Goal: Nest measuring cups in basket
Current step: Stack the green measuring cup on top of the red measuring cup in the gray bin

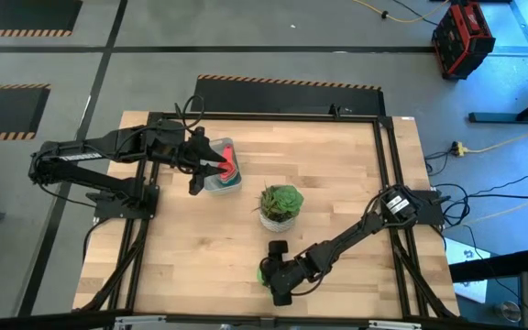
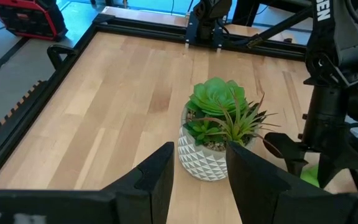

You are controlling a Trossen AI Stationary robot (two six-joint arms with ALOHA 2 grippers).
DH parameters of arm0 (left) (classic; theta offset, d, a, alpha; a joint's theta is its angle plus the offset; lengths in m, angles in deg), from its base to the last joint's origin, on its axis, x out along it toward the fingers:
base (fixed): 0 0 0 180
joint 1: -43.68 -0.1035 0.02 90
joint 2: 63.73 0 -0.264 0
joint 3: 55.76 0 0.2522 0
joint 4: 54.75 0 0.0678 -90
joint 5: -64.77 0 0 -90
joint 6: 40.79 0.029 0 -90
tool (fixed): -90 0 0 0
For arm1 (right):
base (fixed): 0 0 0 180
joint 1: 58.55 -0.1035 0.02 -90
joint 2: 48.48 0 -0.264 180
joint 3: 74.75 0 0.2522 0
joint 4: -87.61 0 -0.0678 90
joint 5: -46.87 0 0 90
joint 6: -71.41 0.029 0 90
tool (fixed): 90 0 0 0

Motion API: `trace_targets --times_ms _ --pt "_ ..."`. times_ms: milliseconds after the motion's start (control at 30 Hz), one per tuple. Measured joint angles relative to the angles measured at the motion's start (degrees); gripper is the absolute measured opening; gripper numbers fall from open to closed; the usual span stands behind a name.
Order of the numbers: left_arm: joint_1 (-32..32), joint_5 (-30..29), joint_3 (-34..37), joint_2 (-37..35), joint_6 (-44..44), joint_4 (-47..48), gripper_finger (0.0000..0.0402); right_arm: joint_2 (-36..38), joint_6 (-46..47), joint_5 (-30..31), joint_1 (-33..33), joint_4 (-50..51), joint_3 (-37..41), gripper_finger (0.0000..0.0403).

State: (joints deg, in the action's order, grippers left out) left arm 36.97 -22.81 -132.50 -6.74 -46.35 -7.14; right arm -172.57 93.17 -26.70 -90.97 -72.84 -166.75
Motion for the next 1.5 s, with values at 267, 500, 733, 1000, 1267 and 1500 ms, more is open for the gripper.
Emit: trace_targets --times_ms 267,500,733,1000,1267,1500 --pt "0.0 0.0 0.0 0.0 0.0 0.0 0.0139 0.0 0.0 0.0 0.0 0.0 0.0 0.0262" --pt "0.0 0.0 0.0 0.0 0.0 0.0 0.0139 0.0 0.2 0.0 0.0 0.0 0.0 0.0262" --pt "0.0 0.0 0.0 0.0 0.0 0.0 0.0139 0.0 0.2 0.0 0.0 -0.1 0.0 0.0261" --pt "0.0 0.0 0.0 0.0 0.0 0.0 0.0139 0.0 0.4 0.0 0.0 -0.3 0.0 0.0261" --pt "0.0 0.0 0.0 0.0 0.0 0.0 0.0139 0.0 -1.1 0.1 0.0 2.1 -3.5 0.0261" --pt "0.0 0.0 0.0 0.0 0.0 0.0 0.0139 0.0 -4.7 3.6 0.0 10.3 -9.6 0.0261"
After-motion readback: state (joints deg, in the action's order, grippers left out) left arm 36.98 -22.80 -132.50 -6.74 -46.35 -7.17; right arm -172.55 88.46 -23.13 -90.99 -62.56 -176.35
